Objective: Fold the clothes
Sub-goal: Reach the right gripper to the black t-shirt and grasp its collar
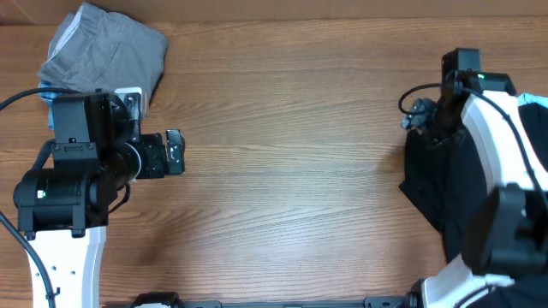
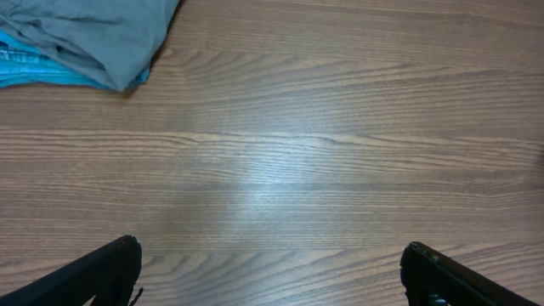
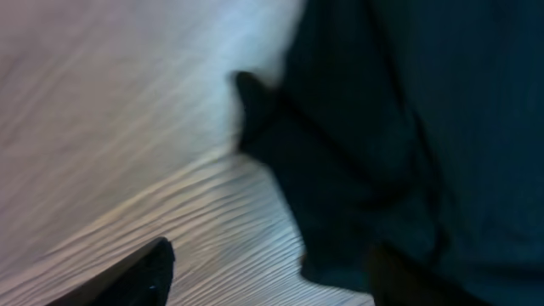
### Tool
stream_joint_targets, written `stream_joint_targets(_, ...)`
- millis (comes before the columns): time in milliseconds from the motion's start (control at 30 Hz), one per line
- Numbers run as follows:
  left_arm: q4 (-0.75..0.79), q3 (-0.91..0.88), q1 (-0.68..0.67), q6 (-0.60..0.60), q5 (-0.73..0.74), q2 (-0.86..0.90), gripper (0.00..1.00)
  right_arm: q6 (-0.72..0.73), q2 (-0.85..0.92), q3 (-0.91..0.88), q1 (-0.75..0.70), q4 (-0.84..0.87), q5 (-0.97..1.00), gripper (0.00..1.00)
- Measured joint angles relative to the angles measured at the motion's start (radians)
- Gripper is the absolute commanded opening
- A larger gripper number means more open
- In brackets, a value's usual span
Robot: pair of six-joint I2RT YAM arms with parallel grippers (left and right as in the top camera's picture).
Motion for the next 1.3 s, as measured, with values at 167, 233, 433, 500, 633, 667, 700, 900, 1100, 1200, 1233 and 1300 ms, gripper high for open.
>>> stream_joint_targets(167,-0.001,0.000,0.000,0.000,0.000,0.000,1.00,0.011,0.100,0.000,-0.002,-0.001,0.021,0.73)
stream_joint_targets(233,-0.001,0.000,0.000,0.000,0.000,0.001,1.00,0.012,0.115,0.000,-0.002,0.002,0.025,0.73)
stream_joint_targets(433,-0.001,0.000,0.000,0.000,0.000,0.002,1.00,0.016,0.132,-0.001,-0.002,0.067,0.053,0.68)
stream_joint_targets(500,-0.001,0.000,0.000,0.000,0.000,0.002,1.00,0.017,0.137,-0.008,-0.002,0.100,0.061,0.65)
stream_joint_targets(633,-0.002,0.000,0.000,0.000,0.000,0.003,1.00,0.019,0.144,-0.019,-0.003,0.142,0.076,0.64)
stream_joint_targets(667,-0.002,0.000,0.000,0.000,0.000,0.003,1.00,0.018,0.144,-0.023,-0.003,0.150,0.078,0.57)
stream_joint_targets(700,-0.001,0.000,0.000,0.000,0.000,0.003,1.00,0.018,0.145,-0.028,-0.003,0.153,0.079,0.45)
stream_joint_targets(900,-0.002,0.000,0.000,0.000,0.000,0.004,1.00,0.022,0.146,-0.041,-0.003,0.131,0.098,0.04)
stream_joint_targets(1100,-0.001,0.000,0.000,0.000,0.000,0.004,1.00,0.022,0.146,0.030,-0.012,-0.001,0.109,0.04)
stream_joint_targets(1200,-0.001,0.001,0.000,0.000,0.000,0.004,1.00,0.021,0.137,0.126,-0.033,-0.047,0.114,0.04)
stream_joint_targets(1233,-0.001,0.000,0.000,0.000,0.000,0.004,1.00,0.017,0.128,0.161,-0.042,-0.061,0.113,0.04)
stream_joint_targets(1300,-0.001,0.001,0.000,0.000,0.000,0.004,1.00,0.003,0.104,0.227,-0.056,-0.082,0.112,0.04)
